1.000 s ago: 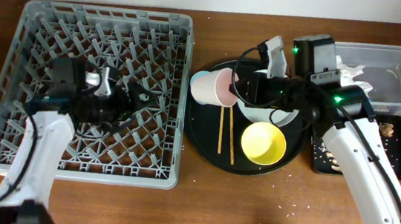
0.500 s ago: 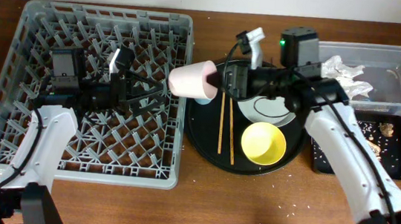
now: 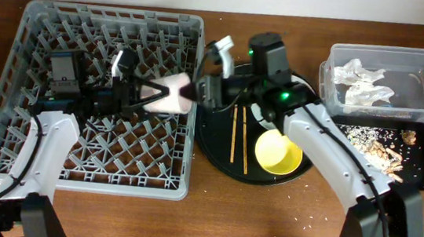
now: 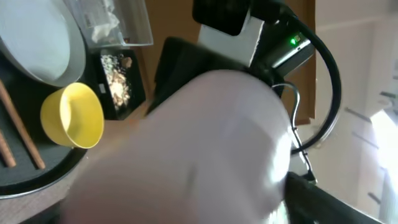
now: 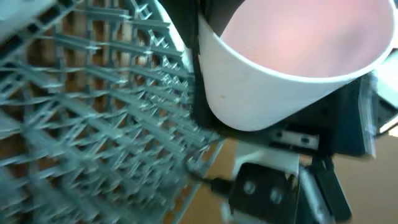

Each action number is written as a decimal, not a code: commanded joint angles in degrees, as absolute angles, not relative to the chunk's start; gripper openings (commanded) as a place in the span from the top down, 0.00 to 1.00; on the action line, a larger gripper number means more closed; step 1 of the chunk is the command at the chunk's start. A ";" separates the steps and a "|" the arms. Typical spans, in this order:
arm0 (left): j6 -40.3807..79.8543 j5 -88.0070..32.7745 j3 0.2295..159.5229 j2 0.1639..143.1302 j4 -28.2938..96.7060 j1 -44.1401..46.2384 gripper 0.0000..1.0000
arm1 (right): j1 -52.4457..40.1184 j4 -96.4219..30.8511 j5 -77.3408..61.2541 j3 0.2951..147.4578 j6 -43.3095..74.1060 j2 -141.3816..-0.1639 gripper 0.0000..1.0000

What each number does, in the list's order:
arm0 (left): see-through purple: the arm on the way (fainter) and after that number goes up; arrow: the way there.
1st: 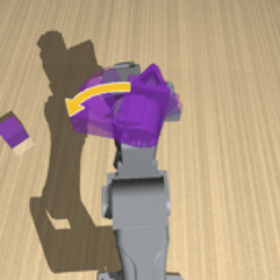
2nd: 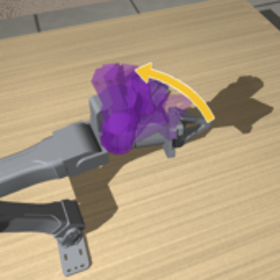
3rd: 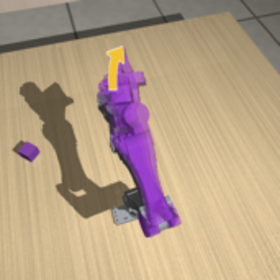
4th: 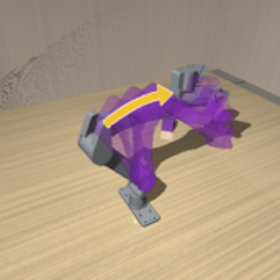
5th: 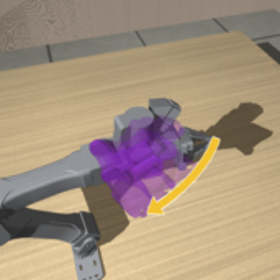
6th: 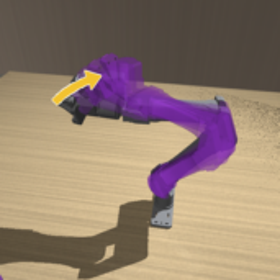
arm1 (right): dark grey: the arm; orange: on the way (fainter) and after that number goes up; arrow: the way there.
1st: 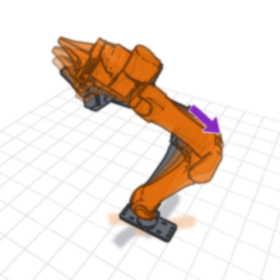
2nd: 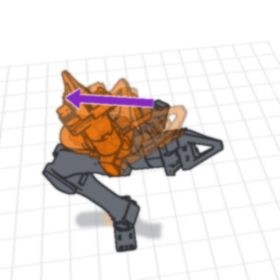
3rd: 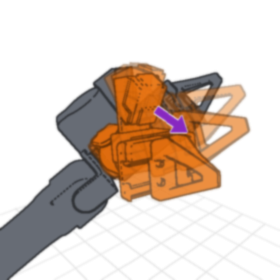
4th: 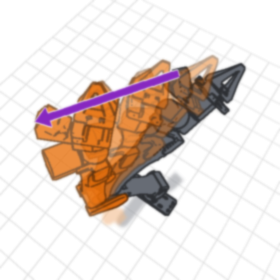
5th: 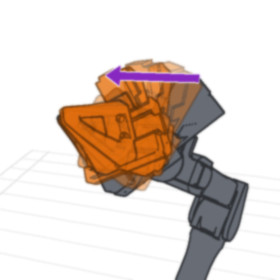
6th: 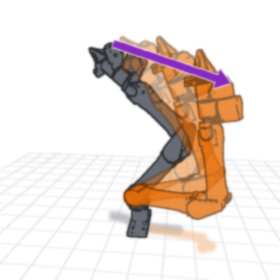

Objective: Sort waste into correct bins and load items into the dishwasher rack
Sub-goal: 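Hand the pink cup from the right gripper to the left gripper, then place the pink cup upside down in the rack with the left gripper, then grasp the blue cup with the right gripper and pass to the left gripper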

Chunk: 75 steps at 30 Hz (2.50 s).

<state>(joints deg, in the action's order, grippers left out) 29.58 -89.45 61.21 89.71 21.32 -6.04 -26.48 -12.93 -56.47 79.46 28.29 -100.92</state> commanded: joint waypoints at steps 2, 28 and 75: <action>28.67 -89.67 61.71 90.15 21.26 -5.04 0.08 | -29.04 -11.92 -58.11 79.29 28.03 -101.65 0.96; 13.82 -2.63 84.60 87.92 61.30 13.28 0.66 | -13.72 -50.63 -3.70 81.12 15.42 -94.21 0.01; 16.29 -7.70 107.20 108.95 72.29 14.79 0.29 | -15.77 -30.72 -31.46 81.97 25.52 -101.12 0.96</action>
<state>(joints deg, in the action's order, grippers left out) 16.27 0.25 106.08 109.23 72.20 16.03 -21.37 -29.52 -16.84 80.27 31.40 -111.15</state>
